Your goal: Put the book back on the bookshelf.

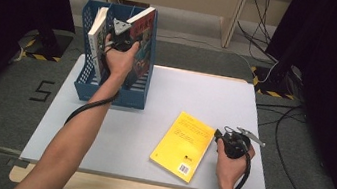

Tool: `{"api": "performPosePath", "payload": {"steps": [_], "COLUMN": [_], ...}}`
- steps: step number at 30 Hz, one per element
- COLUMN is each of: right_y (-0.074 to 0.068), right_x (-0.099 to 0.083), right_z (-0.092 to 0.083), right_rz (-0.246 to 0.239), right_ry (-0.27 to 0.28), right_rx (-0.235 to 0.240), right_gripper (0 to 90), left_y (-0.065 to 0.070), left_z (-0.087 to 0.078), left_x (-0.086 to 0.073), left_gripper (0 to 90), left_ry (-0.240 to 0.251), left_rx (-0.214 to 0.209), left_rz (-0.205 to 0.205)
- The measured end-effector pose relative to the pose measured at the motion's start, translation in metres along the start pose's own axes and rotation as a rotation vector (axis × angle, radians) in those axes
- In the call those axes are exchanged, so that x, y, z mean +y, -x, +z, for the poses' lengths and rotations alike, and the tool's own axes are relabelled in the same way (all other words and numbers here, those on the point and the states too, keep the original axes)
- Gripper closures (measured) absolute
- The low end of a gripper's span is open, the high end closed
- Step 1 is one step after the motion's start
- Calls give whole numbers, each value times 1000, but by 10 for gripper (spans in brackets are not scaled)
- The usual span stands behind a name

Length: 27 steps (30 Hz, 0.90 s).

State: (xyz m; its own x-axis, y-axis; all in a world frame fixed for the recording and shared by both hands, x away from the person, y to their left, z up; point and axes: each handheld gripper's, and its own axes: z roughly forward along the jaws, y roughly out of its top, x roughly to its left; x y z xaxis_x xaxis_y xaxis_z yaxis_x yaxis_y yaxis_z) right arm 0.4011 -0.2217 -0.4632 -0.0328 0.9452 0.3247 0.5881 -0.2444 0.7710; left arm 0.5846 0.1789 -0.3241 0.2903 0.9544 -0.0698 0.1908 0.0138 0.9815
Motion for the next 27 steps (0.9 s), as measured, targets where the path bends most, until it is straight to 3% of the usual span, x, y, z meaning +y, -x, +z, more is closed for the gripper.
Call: {"api": "performPosePath", "payload": {"steps": [27], "right_y": [-3], "right_x": [0], "right_z": [0], "right_rz": [3], "right_ry": [-8], "right_rx": [4], "right_gripper": [578], "left_y": [8], "left_z": [5], "left_x": [-3], "left_gripper": [744], "left_ry": [8], "left_rx": [27], "left_rz": [16]}}
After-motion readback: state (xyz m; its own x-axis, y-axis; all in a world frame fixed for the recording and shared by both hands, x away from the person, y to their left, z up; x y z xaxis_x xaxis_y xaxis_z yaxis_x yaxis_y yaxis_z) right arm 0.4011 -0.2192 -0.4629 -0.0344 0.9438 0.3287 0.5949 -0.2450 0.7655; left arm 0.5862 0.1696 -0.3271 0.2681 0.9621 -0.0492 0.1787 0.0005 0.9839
